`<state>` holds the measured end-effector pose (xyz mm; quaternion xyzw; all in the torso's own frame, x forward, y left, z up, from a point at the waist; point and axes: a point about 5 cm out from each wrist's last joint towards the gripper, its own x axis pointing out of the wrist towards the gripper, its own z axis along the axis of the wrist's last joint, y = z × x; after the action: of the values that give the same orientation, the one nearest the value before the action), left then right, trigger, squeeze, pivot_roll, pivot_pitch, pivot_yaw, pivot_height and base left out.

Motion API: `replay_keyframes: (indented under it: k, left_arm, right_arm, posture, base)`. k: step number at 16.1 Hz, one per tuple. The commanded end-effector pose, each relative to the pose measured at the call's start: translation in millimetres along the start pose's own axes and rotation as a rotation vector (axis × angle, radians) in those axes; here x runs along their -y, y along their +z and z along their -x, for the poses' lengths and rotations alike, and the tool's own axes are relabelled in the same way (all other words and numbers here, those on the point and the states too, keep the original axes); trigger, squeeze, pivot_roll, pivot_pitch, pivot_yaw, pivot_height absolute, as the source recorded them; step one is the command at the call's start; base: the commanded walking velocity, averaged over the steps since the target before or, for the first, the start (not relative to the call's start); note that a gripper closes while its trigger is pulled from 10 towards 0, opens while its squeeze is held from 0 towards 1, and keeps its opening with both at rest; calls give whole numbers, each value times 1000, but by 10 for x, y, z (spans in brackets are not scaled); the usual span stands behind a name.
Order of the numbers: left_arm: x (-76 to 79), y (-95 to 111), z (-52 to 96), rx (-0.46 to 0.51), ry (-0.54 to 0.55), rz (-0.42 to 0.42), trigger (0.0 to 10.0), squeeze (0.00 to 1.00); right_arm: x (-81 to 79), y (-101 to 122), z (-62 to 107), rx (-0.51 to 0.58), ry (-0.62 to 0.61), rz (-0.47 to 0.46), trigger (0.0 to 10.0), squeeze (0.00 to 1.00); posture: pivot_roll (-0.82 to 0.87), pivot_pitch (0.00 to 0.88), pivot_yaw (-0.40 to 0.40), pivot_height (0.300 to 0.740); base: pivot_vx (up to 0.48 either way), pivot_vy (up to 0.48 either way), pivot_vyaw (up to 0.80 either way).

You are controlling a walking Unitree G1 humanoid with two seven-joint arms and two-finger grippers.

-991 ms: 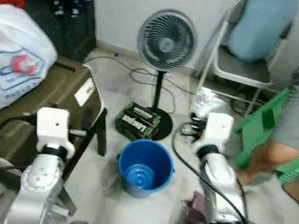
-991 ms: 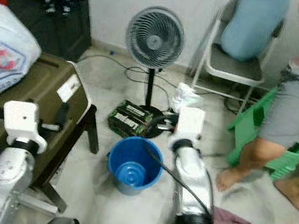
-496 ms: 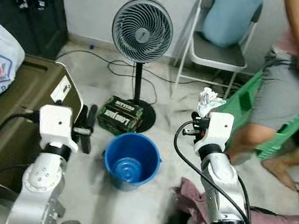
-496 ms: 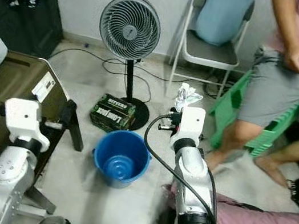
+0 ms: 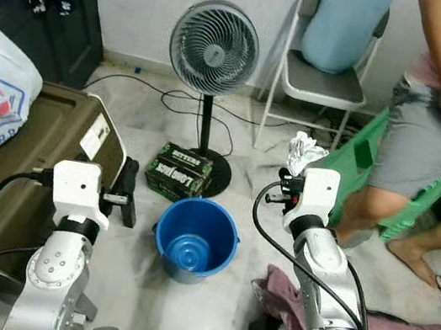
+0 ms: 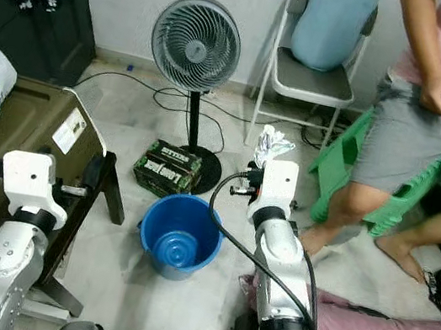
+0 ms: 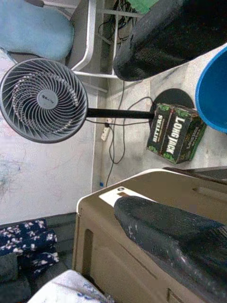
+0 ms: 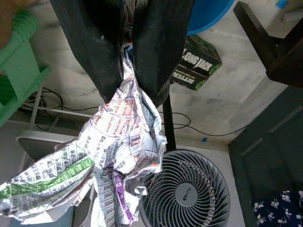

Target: Clean up the room

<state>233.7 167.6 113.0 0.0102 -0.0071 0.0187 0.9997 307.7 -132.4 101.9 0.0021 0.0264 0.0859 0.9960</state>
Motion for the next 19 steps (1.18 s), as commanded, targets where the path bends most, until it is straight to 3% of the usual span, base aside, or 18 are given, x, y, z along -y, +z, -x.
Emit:
replay_keyframes:
  k: [1, 11, 19]
  left_arm:
    - [14, 34, -11, 6, -15, -2, 10000, 0]
    - [22, 24, -31, -1, -12, 1, 10000, 0]
    - [4, 22, -18, -4, 10, -14, 10000, 0]
  right_arm:
    - [-17, 32, -20, 3, 0, 2, 10000, 0]
    - [-52, 59, -65, 16, 24, 16, 10000, 0]
    - [-82, 38, -81, 13, 42, 29, 10000, 0]
  posture:
    - [3, 119, -69, 740]
    - [4, 93, -71, 740]
    - [20, 91, -79, 740]
  base:
    - [349, 0, 0]
    - [315, 0, 0]
    - [0, 0, 800]
